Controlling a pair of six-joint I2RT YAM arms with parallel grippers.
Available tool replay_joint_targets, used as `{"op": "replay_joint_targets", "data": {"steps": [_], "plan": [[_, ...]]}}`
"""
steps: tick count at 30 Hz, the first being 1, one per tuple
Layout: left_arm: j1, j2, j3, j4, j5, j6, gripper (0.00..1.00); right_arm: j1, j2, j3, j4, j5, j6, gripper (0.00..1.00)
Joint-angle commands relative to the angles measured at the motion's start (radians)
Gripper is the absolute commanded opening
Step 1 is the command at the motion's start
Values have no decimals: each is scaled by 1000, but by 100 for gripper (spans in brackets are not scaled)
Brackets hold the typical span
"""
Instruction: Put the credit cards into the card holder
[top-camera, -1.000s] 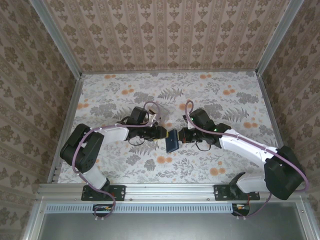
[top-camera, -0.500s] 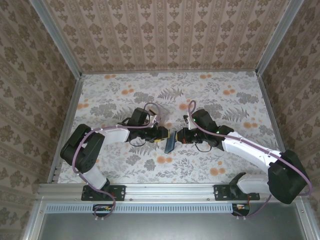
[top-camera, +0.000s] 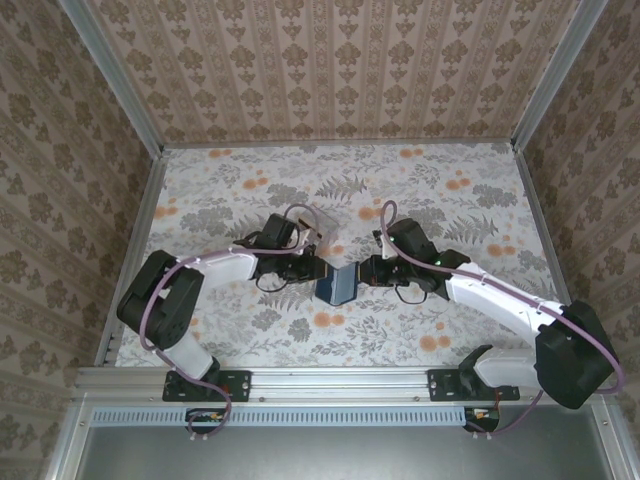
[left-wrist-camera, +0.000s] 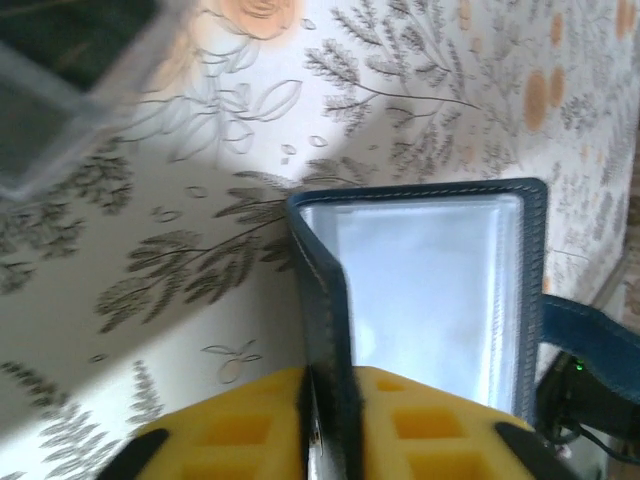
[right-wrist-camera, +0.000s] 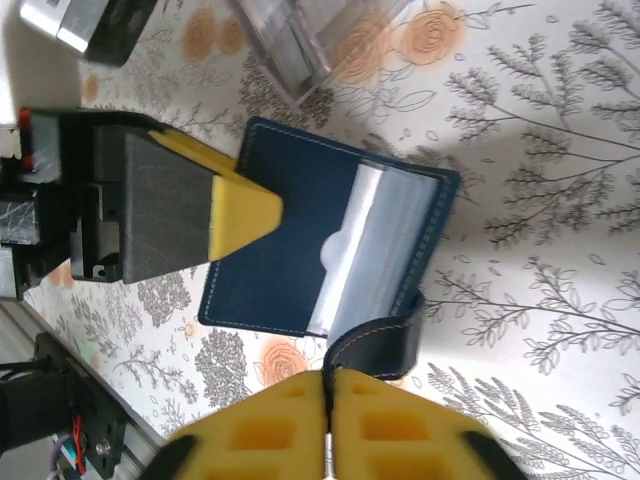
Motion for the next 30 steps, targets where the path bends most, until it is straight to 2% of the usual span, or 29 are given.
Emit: {"op": "replay_joint_targets", "data": {"steps": [1,4,8,12,17,22,26,30], "plan": [[3,-29,-39,20,-43,-26,12,-29,1,-32,-5,-32,-7,25],[-6,-21,-60,58,-54,-50,9,-40,44,-60,44,-67,36,35],[-6,-12,-82,85,-52,-66,7,-57,89,-95,129,-145,79,35],[-4,-12,-98,96,-65,-73,6,-81,127,-102,180,-208,103,30],[0,-17,-105,93,-69,-78,5,-98,166,-105,179,-220,112,20],[2,-25,-140,115,-85,-90,3,-99,170,-86,63,-124,75,20],[4,-44,-175,132,-114,-110,0,-99,141,-74,-51,15,39,35],[4,-56,-169,109,-118,-91,0,-99,108,-80,-48,-9,10,39]]}}
